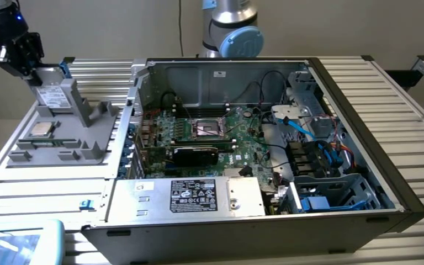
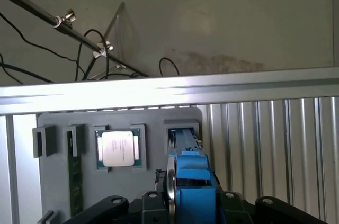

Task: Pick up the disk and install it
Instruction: 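Pick up the disk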

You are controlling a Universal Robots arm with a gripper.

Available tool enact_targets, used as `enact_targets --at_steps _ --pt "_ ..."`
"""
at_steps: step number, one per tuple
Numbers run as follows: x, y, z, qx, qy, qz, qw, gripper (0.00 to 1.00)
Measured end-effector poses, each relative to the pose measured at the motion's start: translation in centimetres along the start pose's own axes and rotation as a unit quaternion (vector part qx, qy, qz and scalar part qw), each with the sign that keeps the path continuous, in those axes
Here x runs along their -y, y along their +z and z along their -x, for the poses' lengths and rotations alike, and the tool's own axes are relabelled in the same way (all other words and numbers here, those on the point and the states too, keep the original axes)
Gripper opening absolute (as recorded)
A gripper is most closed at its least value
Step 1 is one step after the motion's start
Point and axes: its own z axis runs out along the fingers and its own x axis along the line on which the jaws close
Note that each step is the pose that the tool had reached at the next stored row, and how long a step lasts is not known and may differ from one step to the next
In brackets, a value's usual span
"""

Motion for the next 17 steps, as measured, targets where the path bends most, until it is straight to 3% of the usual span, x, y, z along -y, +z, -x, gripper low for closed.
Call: enact_targets --at_steps 4,17 --pt "0.0 -0.74 0.0 0.0002 0.0 -0.0033 1.0 0.37" --pt "0.01 -2.46 0.0 -0.0002 0.0 -0.0038 1.0 0.37"
